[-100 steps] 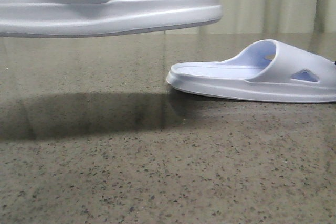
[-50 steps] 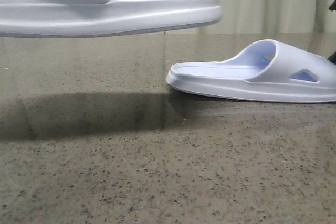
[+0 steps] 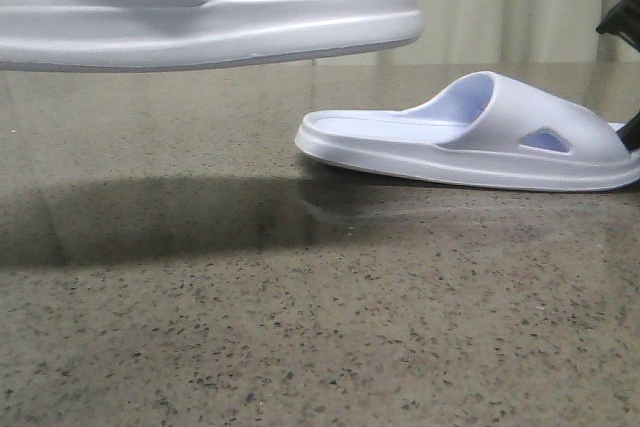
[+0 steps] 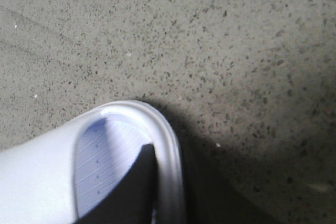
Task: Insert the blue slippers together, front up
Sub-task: 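Lift the second slipper with the right gripper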
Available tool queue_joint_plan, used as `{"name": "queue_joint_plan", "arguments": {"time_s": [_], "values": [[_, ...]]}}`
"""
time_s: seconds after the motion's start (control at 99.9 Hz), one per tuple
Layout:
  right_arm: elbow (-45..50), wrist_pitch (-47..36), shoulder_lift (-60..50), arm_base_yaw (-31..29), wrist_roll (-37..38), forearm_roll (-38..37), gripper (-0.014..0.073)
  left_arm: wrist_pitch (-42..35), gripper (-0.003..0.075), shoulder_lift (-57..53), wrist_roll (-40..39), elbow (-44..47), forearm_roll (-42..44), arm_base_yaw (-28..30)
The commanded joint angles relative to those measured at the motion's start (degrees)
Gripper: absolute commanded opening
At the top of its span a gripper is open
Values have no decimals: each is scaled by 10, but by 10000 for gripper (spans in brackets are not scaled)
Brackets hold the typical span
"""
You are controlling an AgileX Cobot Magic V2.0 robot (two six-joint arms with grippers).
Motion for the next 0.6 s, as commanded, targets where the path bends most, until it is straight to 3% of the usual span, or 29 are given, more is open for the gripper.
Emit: {"name": "queue_joint_plan", "arguments": {"time_s": [0.0, 0.26, 0.591], "values": [[-13, -6, -2, 3, -3, -1, -106, 4, 16, -2, 0, -21, -28, -3], [-17, -65, -20, 3, -3, -1, -107, 4, 16, -2, 0, -21, -28, -3], [-90, -108, -133, 3, -3, -1, -107, 6, 16, -2, 0, -21, -28, -3]]}}
